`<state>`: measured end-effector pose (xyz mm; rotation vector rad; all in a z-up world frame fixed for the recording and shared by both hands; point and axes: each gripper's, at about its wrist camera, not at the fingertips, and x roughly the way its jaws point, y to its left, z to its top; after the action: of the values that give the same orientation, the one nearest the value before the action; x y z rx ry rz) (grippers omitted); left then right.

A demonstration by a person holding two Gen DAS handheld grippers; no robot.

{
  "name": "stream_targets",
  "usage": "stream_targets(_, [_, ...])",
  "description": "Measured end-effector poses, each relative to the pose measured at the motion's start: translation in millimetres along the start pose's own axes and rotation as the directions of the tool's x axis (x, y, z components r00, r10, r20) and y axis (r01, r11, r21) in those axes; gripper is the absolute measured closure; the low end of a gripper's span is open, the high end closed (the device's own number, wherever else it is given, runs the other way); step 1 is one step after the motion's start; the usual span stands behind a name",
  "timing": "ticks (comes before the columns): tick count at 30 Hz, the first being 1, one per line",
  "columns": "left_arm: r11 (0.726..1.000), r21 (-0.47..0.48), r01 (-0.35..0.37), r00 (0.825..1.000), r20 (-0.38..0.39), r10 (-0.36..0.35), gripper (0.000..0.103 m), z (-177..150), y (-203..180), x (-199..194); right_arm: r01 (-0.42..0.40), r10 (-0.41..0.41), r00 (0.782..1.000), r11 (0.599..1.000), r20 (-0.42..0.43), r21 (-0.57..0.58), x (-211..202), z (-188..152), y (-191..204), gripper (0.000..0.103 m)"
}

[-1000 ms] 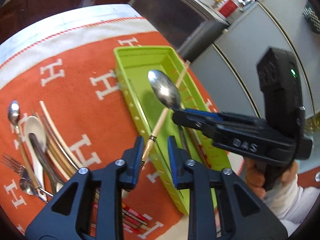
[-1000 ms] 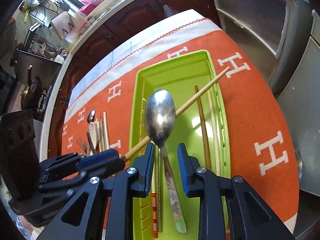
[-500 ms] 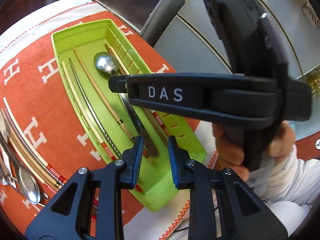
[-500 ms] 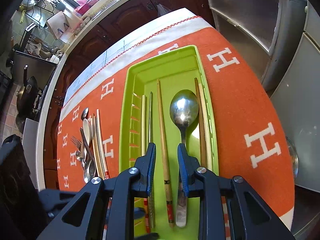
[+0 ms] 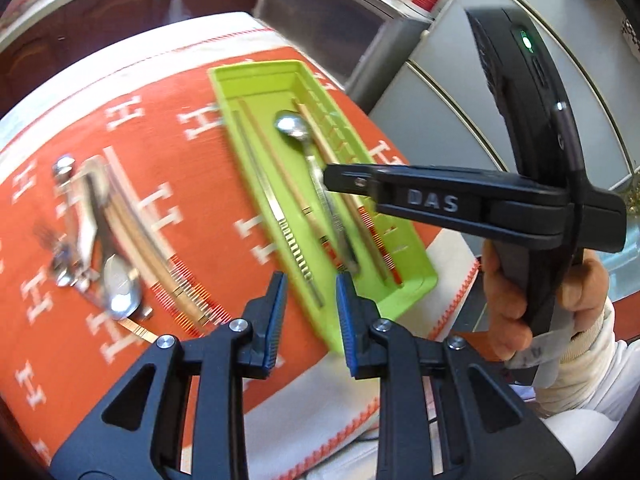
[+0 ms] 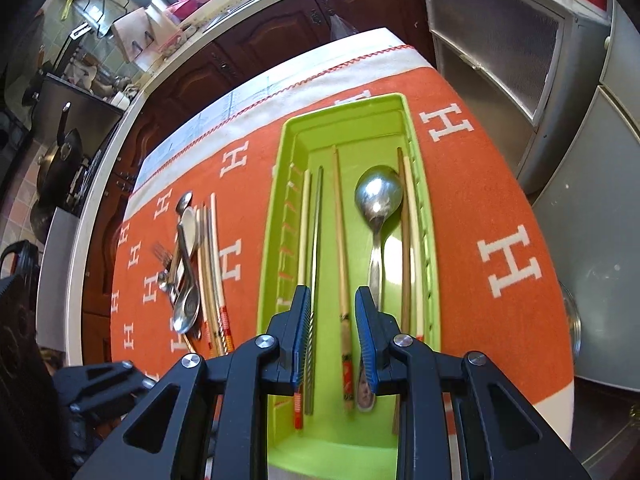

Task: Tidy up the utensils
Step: 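Move both open tools back over the utensil pile, then grasp the small steel spoon by its handle with the left tool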

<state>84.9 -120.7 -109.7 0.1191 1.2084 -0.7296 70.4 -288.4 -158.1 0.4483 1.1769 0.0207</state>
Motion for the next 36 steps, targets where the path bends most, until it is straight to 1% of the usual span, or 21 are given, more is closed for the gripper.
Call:
stream_targets(6, [0.994,-0.093,-0.056,0.997,0.041,0.060,0.082,-31,31,-39,-0.013,0.013,1.000,0.998,-0.004,-0.066,-11,-20,24,0.080])
stream_targets(10, [0.986,-0.146,-0.082,0.994,0.061,0.092,0.082,-48,50,-57,-0.025,0.024,1.000,0.993,-0.009,-0.117,-18,-32,47,0.080])
stream_targets(14, [0.977,-0.193,-0.091,0.992,0.073,0.107,0.082,-64,67,-68,-0.036,0.034,0.999,0.987,-0.017,-0.157,-22,-42,68,0.080])
stream_targets(22, [0.957,-0.275,-0.088,0.991,0.077,0.114,0.082,-71,101,-60,-0.040,0.031,0.999,0.973,-0.042,-0.226,-16,-47,105,0.080])
stream_targets(28, [0.934,-0.345,-0.091,0.990,0.067,0.122,0.082,-70,132,-51,-0.049,0.032,0.997,0.971,-0.075,-0.232,6,-37,116,0.080])
stream_targets(31, [0.917,-0.387,-0.093,0.991,0.058,0.125,0.082,-68,150,-42,-0.059,0.038,0.995,0.970,-0.095,-0.235,20,-30,122,0.080])
stream_targets(36, [0.874,-0.476,-0.100,0.990,0.038,0.135,0.082,-61,182,-20,-0.091,0.062,0.990,0.966,-0.124,-0.242,43,-19,134,0.080])
